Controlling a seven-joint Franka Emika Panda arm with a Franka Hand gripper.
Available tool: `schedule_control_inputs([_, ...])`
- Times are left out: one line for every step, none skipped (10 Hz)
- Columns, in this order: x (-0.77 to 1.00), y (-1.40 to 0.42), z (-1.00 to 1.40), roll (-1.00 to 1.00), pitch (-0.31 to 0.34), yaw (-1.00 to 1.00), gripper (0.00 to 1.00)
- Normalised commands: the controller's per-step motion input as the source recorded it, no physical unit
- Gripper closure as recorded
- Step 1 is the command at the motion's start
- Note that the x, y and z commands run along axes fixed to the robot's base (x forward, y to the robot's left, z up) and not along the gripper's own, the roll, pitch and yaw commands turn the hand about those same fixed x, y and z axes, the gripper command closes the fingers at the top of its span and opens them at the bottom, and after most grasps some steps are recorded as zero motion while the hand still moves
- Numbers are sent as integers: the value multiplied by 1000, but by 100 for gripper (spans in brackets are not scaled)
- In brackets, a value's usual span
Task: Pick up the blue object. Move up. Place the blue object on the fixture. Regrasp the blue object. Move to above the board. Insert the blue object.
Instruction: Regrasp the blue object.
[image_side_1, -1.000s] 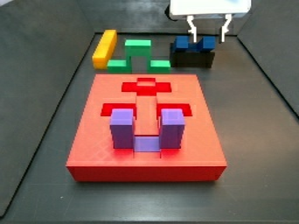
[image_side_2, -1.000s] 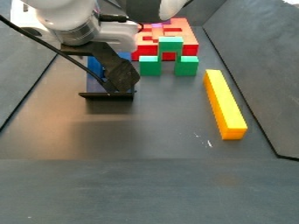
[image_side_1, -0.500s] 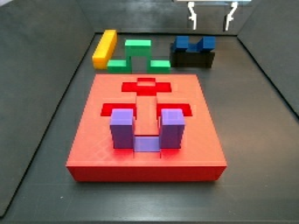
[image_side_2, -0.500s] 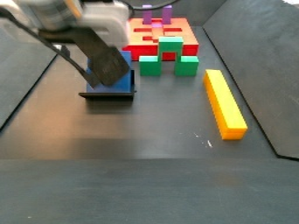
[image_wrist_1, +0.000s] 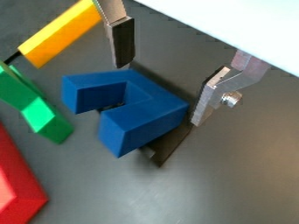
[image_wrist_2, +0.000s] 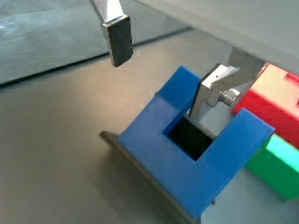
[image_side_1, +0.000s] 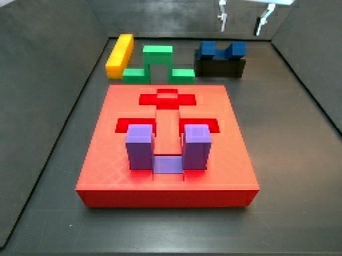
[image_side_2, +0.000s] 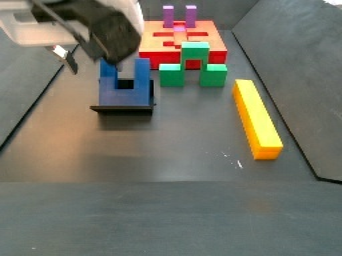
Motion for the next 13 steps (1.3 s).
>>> schedule_control_inputs([0, -94, 14, 1000, 0, 0, 0])
schedule_control_inputs([0, -109, 26, 1000, -89, 0, 0])
schedule_control_inputs([0, -123, 37, 1000, -160, 0, 0])
schedule_control_inputs([-34, -149, 31, 1000, -203, -20, 0])
schedule_control_inputs([-29, -200, 37, 1000, -220, -80, 0])
schedule_control_inputs([-63, -243, 40, 1000, -229, -129, 0])
schedule_control_inputs([-83, -237, 34, 1000, -214, -140, 0])
schedule_control_inputs([-229, -203, 146, 1000, -140, -274, 0])
schedule_control_inputs([-389, -160, 257, 1000, -103, -366, 0])
schedule_control_inputs([-371, -186, 260, 1000, -100, -366, 0])
schedule_control_inputs([-269, -231, 231, 1000, -106, -343, 0])
schedule_control_inputs([0, -366, 186, 1000, -97, -254, 0])
schedule_control_inputs([354, -334, 174, 1000, -63, -43, 0])
